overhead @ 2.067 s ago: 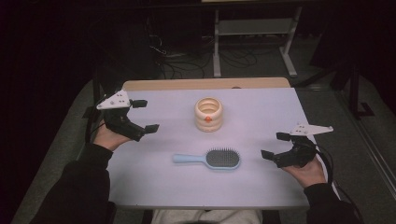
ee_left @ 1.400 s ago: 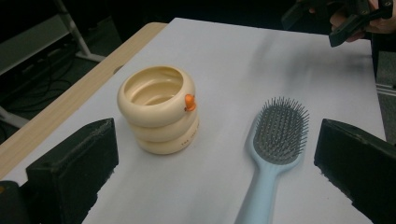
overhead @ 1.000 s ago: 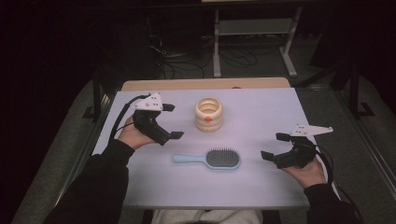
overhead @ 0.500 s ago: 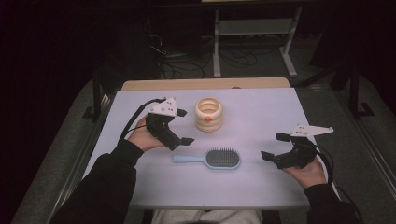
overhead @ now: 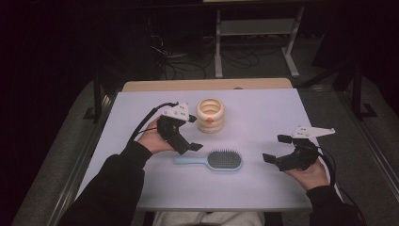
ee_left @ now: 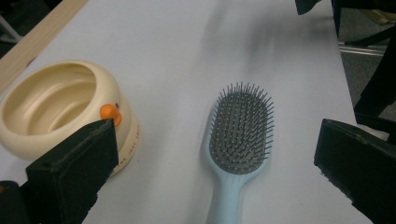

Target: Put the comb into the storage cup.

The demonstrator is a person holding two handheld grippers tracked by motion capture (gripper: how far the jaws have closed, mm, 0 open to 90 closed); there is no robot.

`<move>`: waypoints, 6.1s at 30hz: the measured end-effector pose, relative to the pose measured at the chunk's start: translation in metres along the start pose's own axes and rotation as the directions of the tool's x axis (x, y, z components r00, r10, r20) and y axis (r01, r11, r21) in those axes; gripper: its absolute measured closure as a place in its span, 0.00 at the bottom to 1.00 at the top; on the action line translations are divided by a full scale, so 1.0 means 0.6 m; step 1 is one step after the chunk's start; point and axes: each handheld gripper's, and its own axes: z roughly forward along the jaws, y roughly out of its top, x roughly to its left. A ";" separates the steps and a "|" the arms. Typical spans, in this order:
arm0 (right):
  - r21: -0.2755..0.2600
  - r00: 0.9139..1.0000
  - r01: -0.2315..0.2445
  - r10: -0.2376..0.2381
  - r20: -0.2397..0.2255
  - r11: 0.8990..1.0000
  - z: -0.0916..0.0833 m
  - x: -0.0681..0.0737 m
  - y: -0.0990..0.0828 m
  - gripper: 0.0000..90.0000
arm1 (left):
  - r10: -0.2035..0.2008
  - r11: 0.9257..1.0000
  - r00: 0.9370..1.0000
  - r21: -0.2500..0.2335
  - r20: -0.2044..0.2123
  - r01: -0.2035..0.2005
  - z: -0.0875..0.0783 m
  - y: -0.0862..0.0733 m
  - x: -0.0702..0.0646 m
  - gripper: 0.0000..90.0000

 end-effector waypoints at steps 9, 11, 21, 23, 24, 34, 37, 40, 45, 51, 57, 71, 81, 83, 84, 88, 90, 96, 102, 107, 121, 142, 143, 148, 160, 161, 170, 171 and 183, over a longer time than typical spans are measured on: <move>0.004 1.000 0.006 -0.006 -0.006 1.000 0.001 0.001 0.000 0.00 | 0.009 0.999 0.999 0.031 0.032 -0.010 0.026 0.002 -0.002 0.00; 0.005 1.000 0.006 -0.006 -0.007 1.000 0.001 0.001 0.000 0.00 | 0.011 0.999 0.999 0.038 0.039 -0.012 0.031 0.002 -0.002 0.00; 0.011 1.000 0.010 -0.009 -0.012 1.000 0.002 0.001 0.000 0.00 | 0.015 0.998 0.997 0.063 0.074 -0.019 0.062 0.000 -0.005 0.00; 0.012 1.000 0.010 -0.010 -0.012 1.000 0.002 0.001 0.000 0.00 | 0.016 0.997 0.997 0.070 0.082 -0.021 0.069 0.000 -0.005 0.00; 0.011 1.000 0.011 -0.011 -0.014 1.000 0.003 0.001 0.000 0.00 | 0.016 0.997 0.996 0.078 0.085 -0.023 0.073 -0.002 -0.005 0.00; 0.016 1.000 0.014 -0.014 -0.019 1.000 0.004 0.002 0.000 0.00 | 0.010 0.993 0.994 0.113 0.109 -0.023 0.097 -0.012 -0.005 0.00; 0.018 1.000 0.014 -0.014 -0.020 1.000 0.004 0.003 0.000 0.00 | 0.010 0.992 0.993 0.123 0.114 -0.024 0.103 -0.014 -0.005 0.00; 0.021 1.000 0.015 -0.015 -0.021 1.000 0.005 0.003 0.000 0.00 | 0.012 0.990 0.993 0.136 0.121 -0.028 0.109 -0.015 -0.005 0.00; 0.021 1.000 0.015 -0.015 -0.021 1.000 0.005 0.003 0.000 0.00 | 0.012 0.989 0.992 0.144 0.128 -0.031 0.118 -0.017 -0.005 0.00; 0.025 1.000 0.014 -0.013 -0.022 1.000 0.006 0.003 -0.001 0.00 | 0.008 0.985 0.991 0.170 0.136 -0.032 0.131 -0.022 -0.006 0.00; 0.030 1.000 0.017 -0.016 -0.026 0.999 0.007 0.004 0.000 0.00 | 0.015 0.980 0.988 0.193 0.151 -0.045 0.144 -0.024 -0.008 0.00; 0.032 0.999 0.018 -0.017 -0.030 0.999 0.008 0.005 -0.001 0.00 | 0.023 0.967 0.983 0.247 0.181 -0.068 0.180 -0.033 -0.014 0.00; 0.034 0.999 0.020 -0.019 -0.033 0.999 0.008 0.005 -0.001 0.00 | 0.036 0.959 0.979 0.268 0.200 -0.090 0.200 -0.035 -0.020 0.00; 0.035 0.999 0.020 -0.019 -0.034 0.999 0.009 0.005 -0.001 0.00 | 0.033 0.957 0.978 0.276 0.204 -0.089 0.205 -0.037 -0.020 0.00; 0.035 0.999 0.021 -0.019 -0.035 0.999 0.009 0.005 -0.001 0.00 | 0.036 0.955 0.978 0.281 0.205 -0.094 0.207 -0.037 -0.020 0.00; 0.037 0.999 0.022 -0.021 -0.036 0.999 0.010 0.005 -0.001 0.00 | 0.040 0.955 0.977 0.281 0.210 -0.099 0.211 -0.035 -0.023 0.00; 0.036 0.999 0.023 -0.021 -0.036 0.999 0.010 0.005 -0.001 0.00 | 0.044 0.954 0.976 0.282 0.211 -0.103 0.214 -0.033 -0.024 0.00; 0.035 0.999 0.023 -0.022 -0.034 0.999 0.010 0.005 0.000 0.00 | 0.037 0.945 0.975 0.308 0.220 -0.106 0.227 -0.035 -0.024 0.00; 0.033 0.999 0.022 -0.021 -0.031 0.999 0.010 0.005 0.000 0.00 | 0.032 0.945 0.973 0.309 0.230 -0.104 0.228 -0.035 -0.023 0.05; 0.030 0.999 0.022 -0.021 -0.031 0.999 0.010 0.005 0.000 0.00 | 0.056 0.939 0.975 0.321 0.213 -0.124 0.230 -0.035 -0.024 0.08; 0.028 0.999 0.020 -0.019 -0.031 0.999 0.009 0.005 0.000 0.00 | 0.125 0.931 0.975 0.320 0.182 -0.179 0.228 -0.031 -0.031 0.21; 0.027 0.999 0.017 -0.016 -0.034 0.999 0.009 0.005 0.001 0.00 | 0.129 0.925 0.971 0.328 0.203 -0.192 0.226 -0.030 -0.031 0.22; 0.027 0.999 0.017 -0.016 -0.034 1.000 0.009 0.004 0.001 0.00 | 0.126 0.925 0.971 0.329 0.203 -0.189 0.226 -0.031 -0.031 0.22; 0.025 0.999 0.015 -0.014 -0.035 1.000 0.009 0.004 0.001 0.00 | 0.127 0.921 0.970 0.337 0.206 -0.192 0.223 -0.031 -0.030 0.22; 0.027 0.999 0.013 -0.012 -0.037 1.000 0.009 0.004 0.000 0.00 | 0.127 0.916 0.971 0.351 0.201 -0.193 0.214 -0.030 -0.026 0.22; 0.028 0.999 0.015 -0.014 -0.038 1.000 0.009 0.004 0.000 0.00 | 0.129 0.916 0.971 0.351 0.200 -0.194 0.213 -0.029 -0.026 0.22; 0.024 0.999 0.008 -0.007 -0.041 1.000 0.009 0.003 0.000 0.00 | 0.124 0.932 0.977 0.316 0.175 -0.175 0.190 -0.022 -0.019 0.22; 0.022 0.999 0.005 -0.004 -0.042 1.000 0.009 0.003 0.000 0.00 | 0.129 0.933 0.977 0.314 0.171 -0.178 0.187 -0.022 -0.018 0.22; 0.016 0.999 0.001 -0.001 -0.044 1.000 0.008 0.003 0.000 0.00 | 0.150 0.942 0.977 0.278 0.151 -0.187 0.164 -0.012 -0.017 0.22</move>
